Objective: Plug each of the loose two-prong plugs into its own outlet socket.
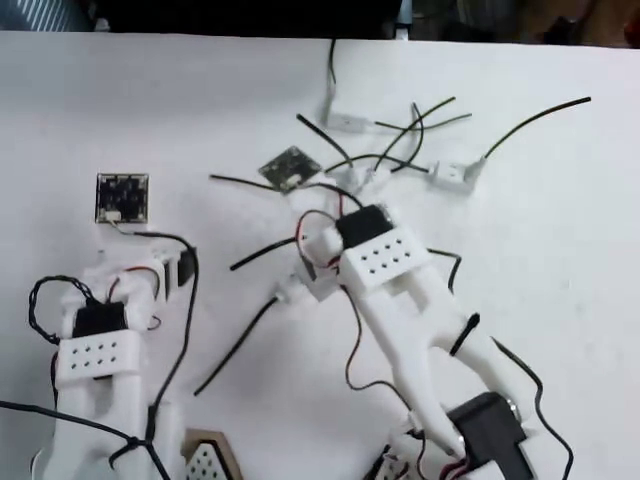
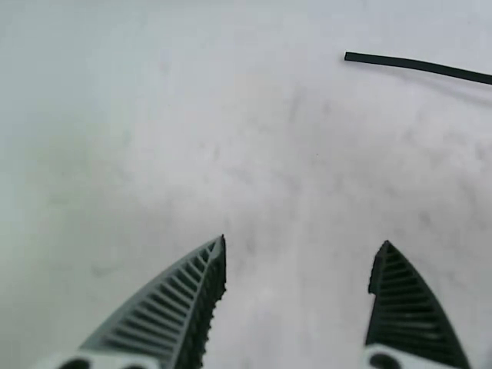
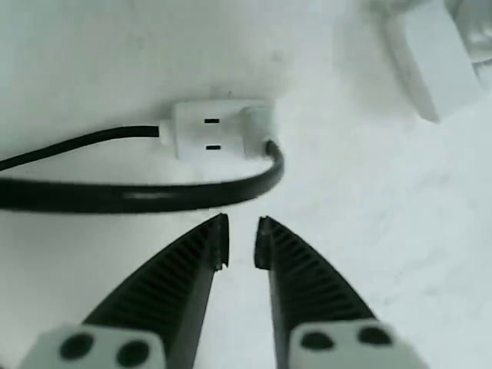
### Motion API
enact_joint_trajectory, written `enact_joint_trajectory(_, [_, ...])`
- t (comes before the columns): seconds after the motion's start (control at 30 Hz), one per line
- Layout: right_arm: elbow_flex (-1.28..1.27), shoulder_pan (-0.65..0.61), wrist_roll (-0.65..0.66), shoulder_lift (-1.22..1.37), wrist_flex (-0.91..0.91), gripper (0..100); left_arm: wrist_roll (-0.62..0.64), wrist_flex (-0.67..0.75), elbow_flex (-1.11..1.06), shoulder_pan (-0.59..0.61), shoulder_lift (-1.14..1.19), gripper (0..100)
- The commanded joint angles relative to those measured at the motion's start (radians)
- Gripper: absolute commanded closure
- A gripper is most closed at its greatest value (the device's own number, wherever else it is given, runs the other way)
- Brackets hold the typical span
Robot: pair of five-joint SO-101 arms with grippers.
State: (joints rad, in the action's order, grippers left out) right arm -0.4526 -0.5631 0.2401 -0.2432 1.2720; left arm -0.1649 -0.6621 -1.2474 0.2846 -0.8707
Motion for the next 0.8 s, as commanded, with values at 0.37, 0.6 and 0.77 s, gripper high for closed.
enact_joint_trajectory(0.37, [0.003,0.113,-0.005,-0.234,0.185,98.1,0.003,0.002,0.015,0.015,-0.039,71])
enact_joint_trajectory(0.6, [-0.068,0.185,-0.009,-0.366,0.265,98.1,0.006,-0.226,-0.018,0.001,-0.406,71])
enact_joint_trajectory(0.77, [-0.245,0.292,-0.009,-0.509,0.159,98.1,0.002,-0.245,-0.212,-0.031,-0.765,70])
